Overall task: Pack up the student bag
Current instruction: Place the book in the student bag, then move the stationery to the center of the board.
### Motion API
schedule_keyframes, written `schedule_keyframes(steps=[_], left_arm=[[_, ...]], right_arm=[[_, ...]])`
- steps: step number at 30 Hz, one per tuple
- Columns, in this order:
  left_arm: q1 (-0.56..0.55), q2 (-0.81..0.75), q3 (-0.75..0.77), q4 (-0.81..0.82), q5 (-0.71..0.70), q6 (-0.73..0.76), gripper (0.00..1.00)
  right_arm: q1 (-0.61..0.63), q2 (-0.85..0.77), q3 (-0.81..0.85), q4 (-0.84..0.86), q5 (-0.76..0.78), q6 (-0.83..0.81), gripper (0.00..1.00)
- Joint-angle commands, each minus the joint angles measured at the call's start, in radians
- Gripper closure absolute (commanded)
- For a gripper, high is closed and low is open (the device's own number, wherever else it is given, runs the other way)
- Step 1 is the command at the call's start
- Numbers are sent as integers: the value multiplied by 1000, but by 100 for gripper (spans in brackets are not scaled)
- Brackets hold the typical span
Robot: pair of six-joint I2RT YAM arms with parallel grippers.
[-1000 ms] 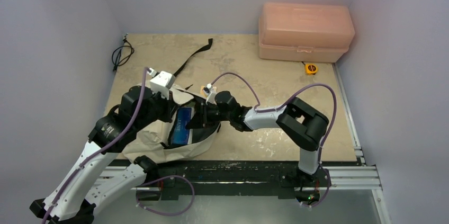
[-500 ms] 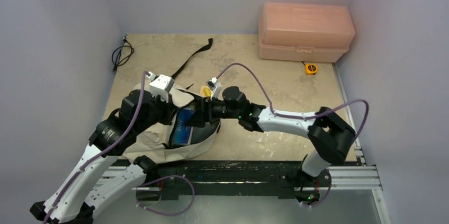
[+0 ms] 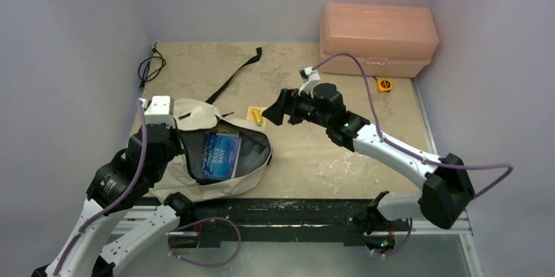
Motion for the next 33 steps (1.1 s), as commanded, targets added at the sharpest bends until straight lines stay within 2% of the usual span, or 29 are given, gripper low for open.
schedule_keyframes(steps=[1, 5, 8, 11, 16, 21, 25, 30, 33], left_arm=[[0, -20, 62, -41, -199, 31, 100], [-1, -16, 97, -76, -259, 52, 100], [0, -23, 123, -94, -337, 89, 100], [1, -30, 134, -77, -334, 128, 100], [1, -31, 98, -10, -187, 139, 100], [1, 7, 52, 46, 27, 129, 100], [0, 37, 21, 87, 181, 110, 100], [-1, 69, -6, 133, 367, 109, 100], [0, 104, -14, 158, 512, 110, 100]], right_arm=[[3, 181, 125, -85, 57, -87, 11], [3, 377, 265, -135, 151, -165, 18], [10, 500, 367, -183, 203, -238, 19], [56, 591, 461, -243, 307, -319, 16], [121, 736, 620, -348, 485, -358, 8], [148, 859, 749, -427, 616, -348, 1], [148, 910, 765, -421, 633, -334, 1], [139, 936, 727, -406, 643, -299, 8], [107, 891, 636, -382, 641, -267, 14]])
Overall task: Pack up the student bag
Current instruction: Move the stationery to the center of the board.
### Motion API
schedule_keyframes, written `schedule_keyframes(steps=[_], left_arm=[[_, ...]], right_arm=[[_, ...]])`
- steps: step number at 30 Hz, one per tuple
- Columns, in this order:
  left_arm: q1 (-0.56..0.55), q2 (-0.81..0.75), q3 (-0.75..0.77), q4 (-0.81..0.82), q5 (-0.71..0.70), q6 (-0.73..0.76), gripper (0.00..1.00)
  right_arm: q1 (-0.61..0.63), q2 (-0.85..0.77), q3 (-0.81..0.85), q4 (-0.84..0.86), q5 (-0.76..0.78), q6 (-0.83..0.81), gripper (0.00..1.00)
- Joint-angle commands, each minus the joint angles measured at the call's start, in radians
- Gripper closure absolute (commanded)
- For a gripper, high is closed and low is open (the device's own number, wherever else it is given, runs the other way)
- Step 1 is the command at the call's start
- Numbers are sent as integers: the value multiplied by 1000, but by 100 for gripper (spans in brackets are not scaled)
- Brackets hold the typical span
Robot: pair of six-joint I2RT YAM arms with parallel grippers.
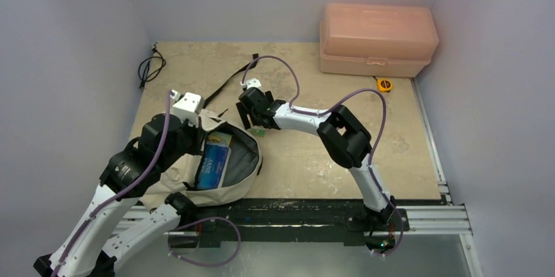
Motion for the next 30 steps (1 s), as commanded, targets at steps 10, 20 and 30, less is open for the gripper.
schedule_keyframes(steps=[10, 20, 30], left_arm=[[-25, 277, -27, 361, 613, -98, 100], [-355, 631, 124, 371, 487, -30, 100], [-359, 359, -195, 151, 276, -90, 100]], right_arm=[[-274, -310, -468, 74, 42, 98, 29], [-385, -531, -602, 97, -34, 118, 11], [-383, -700, -612, 243, -580, 76, 1]])
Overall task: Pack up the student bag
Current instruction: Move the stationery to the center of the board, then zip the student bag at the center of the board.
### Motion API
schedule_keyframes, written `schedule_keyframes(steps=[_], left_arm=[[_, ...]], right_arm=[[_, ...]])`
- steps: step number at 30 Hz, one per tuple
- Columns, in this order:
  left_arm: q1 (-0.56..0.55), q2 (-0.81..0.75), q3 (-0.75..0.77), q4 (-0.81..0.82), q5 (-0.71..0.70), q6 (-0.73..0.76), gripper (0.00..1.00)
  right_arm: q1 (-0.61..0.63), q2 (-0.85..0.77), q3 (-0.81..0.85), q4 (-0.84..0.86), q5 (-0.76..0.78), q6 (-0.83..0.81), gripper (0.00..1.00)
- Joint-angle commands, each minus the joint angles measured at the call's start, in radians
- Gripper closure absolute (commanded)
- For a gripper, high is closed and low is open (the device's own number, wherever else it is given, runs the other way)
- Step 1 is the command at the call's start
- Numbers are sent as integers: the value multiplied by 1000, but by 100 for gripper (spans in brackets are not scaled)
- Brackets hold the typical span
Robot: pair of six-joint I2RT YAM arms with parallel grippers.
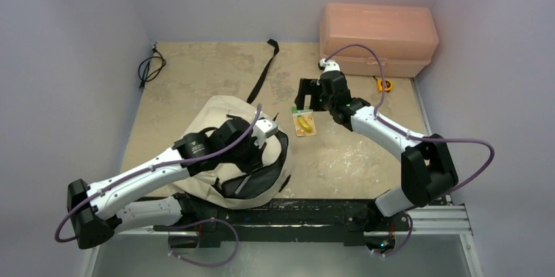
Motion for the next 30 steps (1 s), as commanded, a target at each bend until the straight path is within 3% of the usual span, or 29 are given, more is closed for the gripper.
schedule_keyframes(steps=[1, 5, 7, 11, 15, 22, 26, 30], left_arm=[[-1, -86, -116, -111, -87, -54, 100], [-1, -119, -172, -56, -88, -97, 100], [-1, -109, -167, -31, -79, -108, 100], [-1, -71, -144, -5, -60, -111, 100], [-1, -58, -140, 14, -49, -108, 100], [-1, -80, -150, 13, -42, -117, 100], [-1, -78, -144, 13, -16, -132, 100], [-1, -69, -133, 14, -2, -143, 100]], right_arm=[[3, 12, 9, 125, -435, 43, 1], [3, 73, -36, 356, -752, 205, 3], [16, 91, -50, 444, -791, 242, 8], [73, 87, -24, 372, -695, 155, 16], [137, 116, 3, 322, -599, 103, 33], [171, 131, 2, 329, -489, 102, 38], [173, 149, 13, 318, -452, 84, 47], [181, 152, 16, 312, -405, 81, 47]])
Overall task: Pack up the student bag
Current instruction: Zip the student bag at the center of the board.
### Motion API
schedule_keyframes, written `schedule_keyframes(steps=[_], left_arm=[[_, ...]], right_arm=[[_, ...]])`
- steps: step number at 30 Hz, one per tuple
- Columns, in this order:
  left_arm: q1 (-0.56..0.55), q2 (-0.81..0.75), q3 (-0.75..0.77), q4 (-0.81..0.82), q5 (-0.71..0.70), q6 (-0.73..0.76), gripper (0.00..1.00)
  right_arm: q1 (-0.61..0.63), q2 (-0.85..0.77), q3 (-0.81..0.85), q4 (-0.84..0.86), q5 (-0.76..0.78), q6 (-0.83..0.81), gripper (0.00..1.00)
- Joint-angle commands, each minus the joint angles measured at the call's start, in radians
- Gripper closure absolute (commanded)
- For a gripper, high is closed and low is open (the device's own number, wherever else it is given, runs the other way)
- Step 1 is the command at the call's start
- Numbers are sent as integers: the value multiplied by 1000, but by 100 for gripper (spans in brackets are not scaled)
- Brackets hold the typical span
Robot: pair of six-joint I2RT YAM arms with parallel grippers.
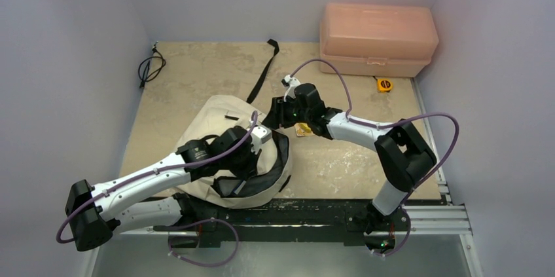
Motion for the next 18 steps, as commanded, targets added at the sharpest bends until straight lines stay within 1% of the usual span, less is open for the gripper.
schedule_keyframes(steps=[1, 3, 4, 6, 7, 8, 9, 10, 11, 12, 14, 15, 18], left_arm=[[-2, -2, 32, 9, 40, -33, 100], [-1, -1, 34, 9, 43, -35, 99], [-1, 1, 37, 7, 46, -36, 96], [-2, -1, 42, 4, 44, -40, 87], [-1, -2, 46, 1, 37, -47, 80], [0, -5, 50, -6, 21, -56, 70], [0, -13, 55, -8, 7, -65, 58], [1, -25, 63, -7, -2, -70, 49], [3, -37, 73, -6, -13, -71, 41], [10, -50, 88, -10, -24, -73, 35], [64, -67, 128, -25, -22, -79, 28], [111, -72, 148, -27, -14, -95, 26], [275, -66, 195, -10, -21, -184, 25]], right_arm=[[6, -1, 45, 7, 79, -27, 47], [7, 0, 46, 10, 89, -27, 47], [6, -2, 45, 12, 93, -66, 51], [6, -11, 42, 16, 90, -99, 65], [6, -17, 40, 19, 85, -100, 73], [6, -22, 40, 18, 78, -101, 85], [6, -25, 42, 9, 69, -101, 96], [6, -30, 42, 1, 59, -97, 100], [6, -41, 39, -2, 49, -95, 100], [7, -61, 30, -1, 41, -93, 100], [6, -99, 3, 11, 28, -77, 100], [7, -118, -11, 20, 15, -68, 100], [5, -151, -31, 28, -7, -56, 100]])
